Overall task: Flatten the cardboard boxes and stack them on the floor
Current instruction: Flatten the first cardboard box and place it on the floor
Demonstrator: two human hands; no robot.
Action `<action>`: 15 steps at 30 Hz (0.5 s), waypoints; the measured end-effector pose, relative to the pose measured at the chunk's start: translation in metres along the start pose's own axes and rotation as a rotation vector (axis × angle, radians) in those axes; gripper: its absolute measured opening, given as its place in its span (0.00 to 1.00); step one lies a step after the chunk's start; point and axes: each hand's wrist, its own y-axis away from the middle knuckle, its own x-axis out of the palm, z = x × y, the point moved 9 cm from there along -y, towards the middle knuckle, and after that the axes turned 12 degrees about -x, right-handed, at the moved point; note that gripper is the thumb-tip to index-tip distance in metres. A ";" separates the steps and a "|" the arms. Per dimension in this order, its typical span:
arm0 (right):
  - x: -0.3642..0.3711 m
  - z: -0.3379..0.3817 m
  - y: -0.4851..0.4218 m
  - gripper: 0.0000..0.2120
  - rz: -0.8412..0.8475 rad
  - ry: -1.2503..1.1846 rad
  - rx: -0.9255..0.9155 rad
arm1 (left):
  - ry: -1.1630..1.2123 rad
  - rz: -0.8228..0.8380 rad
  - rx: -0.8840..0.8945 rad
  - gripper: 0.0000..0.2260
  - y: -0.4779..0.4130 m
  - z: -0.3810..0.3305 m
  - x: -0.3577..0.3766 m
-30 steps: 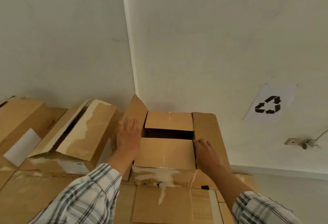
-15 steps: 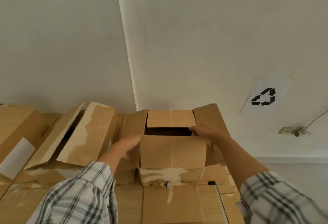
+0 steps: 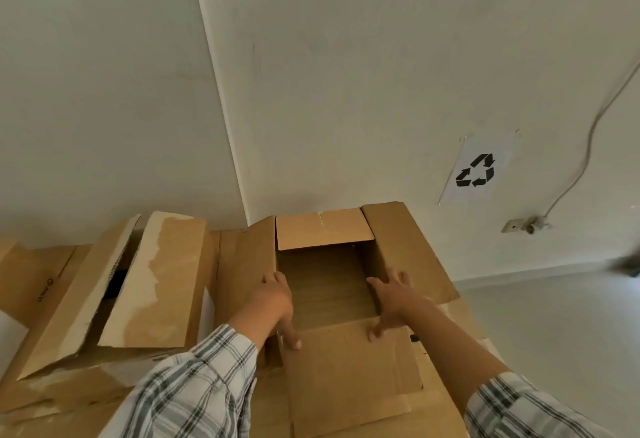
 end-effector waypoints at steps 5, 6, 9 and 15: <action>-0.027 0.043 -0.031 0.41 -0.112 0.060 -0.121 | -0.022 0.003 -0.016 0.61 -0.010 -0.001 -0.003; -0.026 0.051 -0.041 0.38 -0.094 0.039 -0.151 | -0.006 0.013 -0.022 0.60 -0.014 -0.001 -0.006; -0.015 0.063 -0.068 0.38 -0.017 0.003 -0.156 | 0.050 0.055 -0.019 0.55 -0.025 0.002 -0.014; -0.075 0.073 -0.112 0.43 -0.400 0.042 -0.176 | 0.347 -0.028 -0.064 0.39 -0.067 0.028 -0.053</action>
